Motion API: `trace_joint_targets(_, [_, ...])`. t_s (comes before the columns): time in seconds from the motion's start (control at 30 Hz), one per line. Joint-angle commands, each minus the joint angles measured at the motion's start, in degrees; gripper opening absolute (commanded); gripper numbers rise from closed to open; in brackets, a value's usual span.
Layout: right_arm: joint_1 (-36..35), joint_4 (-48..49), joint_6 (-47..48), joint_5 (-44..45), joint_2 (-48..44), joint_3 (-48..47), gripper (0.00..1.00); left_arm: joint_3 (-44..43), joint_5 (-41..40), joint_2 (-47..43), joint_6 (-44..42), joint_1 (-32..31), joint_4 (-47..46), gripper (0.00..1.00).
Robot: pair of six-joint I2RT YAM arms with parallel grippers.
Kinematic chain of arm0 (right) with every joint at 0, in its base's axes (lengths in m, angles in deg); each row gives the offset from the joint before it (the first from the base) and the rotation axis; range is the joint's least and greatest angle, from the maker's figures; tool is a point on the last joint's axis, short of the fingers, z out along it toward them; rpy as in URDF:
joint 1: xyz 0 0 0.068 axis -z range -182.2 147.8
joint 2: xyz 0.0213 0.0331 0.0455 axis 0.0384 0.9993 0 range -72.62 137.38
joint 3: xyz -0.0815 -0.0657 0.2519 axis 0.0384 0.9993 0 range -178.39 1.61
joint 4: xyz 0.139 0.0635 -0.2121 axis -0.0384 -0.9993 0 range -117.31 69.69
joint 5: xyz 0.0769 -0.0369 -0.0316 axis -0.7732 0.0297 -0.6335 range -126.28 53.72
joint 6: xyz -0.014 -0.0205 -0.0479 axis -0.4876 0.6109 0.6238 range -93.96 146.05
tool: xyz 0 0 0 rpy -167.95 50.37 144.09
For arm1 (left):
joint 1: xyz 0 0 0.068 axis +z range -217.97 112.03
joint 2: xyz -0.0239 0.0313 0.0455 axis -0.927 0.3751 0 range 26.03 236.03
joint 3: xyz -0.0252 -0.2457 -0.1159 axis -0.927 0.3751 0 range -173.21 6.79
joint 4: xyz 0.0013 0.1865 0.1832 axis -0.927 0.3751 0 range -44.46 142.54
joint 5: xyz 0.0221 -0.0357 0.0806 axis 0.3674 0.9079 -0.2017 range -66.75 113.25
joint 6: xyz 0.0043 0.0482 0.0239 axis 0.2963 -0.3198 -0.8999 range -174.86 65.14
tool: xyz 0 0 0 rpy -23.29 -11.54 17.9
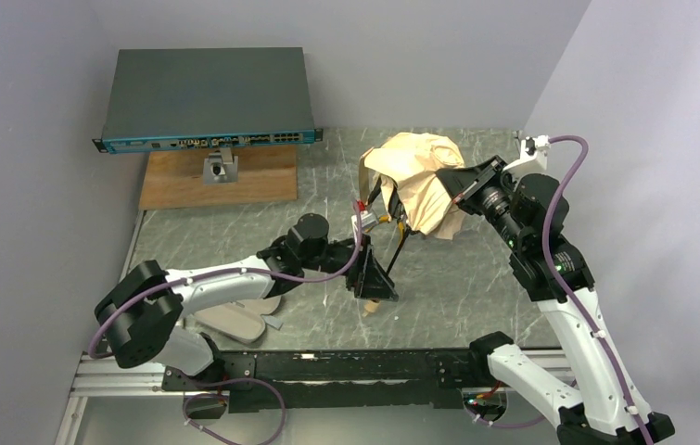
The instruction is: Open the umbrella
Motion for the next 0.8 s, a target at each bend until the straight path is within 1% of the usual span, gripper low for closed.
trace_joint_targets(0.0, [0.16, 6.55, -0.61, -0.08, -0.62, -3.25, 0.0, 0.88, 0.84, 0.51, 1.11, -2.09, -5.8, 0.67])
trace_joint_targets(0.07, [0.11, 6.69, -0.88, -0.33, -0.57, -3.04, 0.0, 0.49, 0.33, 1.98, 1.02, -3.15, -6.12, 0.65])
trace_joint_targets(0.23, [0.13, 6.07, -0.78, -0.27, -0.69, -3.43, 0.0, -0.19, 0.05, 4.19, 2.23, -4.33, -8.85, 0.55])
trace_joint_targets(0.43, [0.11, 5.54, -0.47, 0.21, -1.21, -3.47, 0.0, 0.0, -1.31, 3.26, 1.93, -4.38, -8.52, 0.36])
trace_joint_targets(0.6, [0.13, 5.89, -0.77, 0.06, -1.38, -2.97, 0.0, 0.82, -2.2, 2.2, 2.35, -4.38, -8.51, 0.18])
trace_joint_targets(0.7, [0.15, 5.89, -0.66, 0.11, -1.47, -2.97, 0.0, 0.68, -3.1, 1.46, 2.46, -4.42, -7.14, 0.0])
trace_joint_targets(0.77, [0.14, 5.56, -0.41, 0.3, -1.54, -3.09, 0.0, 0.08, -4.72, 0.65, 2.46, -4.38, -3.92, 0.0])
